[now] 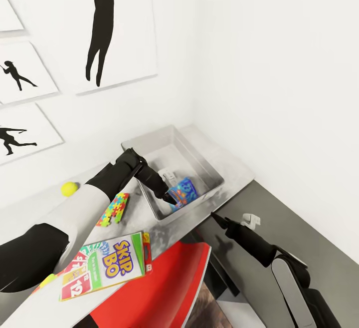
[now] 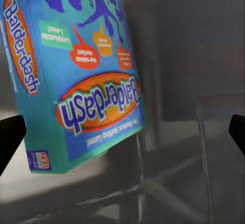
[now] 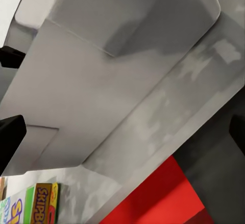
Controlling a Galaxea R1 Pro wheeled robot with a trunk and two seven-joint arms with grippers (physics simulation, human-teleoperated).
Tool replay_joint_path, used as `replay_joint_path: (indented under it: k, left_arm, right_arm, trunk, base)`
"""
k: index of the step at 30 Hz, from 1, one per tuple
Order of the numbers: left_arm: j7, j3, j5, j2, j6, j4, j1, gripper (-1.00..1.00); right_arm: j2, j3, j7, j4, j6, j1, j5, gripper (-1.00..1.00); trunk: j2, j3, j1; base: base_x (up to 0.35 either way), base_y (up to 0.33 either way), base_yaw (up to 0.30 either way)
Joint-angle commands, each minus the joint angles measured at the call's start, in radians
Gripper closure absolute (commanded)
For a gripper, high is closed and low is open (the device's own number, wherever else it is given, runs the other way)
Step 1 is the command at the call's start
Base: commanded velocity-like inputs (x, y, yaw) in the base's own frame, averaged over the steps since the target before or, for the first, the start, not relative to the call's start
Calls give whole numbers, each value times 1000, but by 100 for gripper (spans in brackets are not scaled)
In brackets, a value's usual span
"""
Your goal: Put all the toys in the child's room - the three board games (two on the bed and one on the table), the two jigsaw puzzles on the table, and the tennis ball on the table - inside the toy box on the table in the child's room.
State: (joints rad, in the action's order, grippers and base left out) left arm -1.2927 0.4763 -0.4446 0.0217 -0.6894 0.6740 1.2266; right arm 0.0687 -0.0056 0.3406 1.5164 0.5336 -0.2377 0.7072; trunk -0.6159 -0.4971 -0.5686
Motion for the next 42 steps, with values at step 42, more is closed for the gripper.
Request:
replay_joint_path:
  k: [42]
  left_arm:
    - [-250,-376,8,-284,-345,507,31,-100]
  right_arm:
    - [0,-2,0,-2,6,-1,6,-100]
  trunk:
    - [-1,-1,0]
  base:
    - [0,0,0]
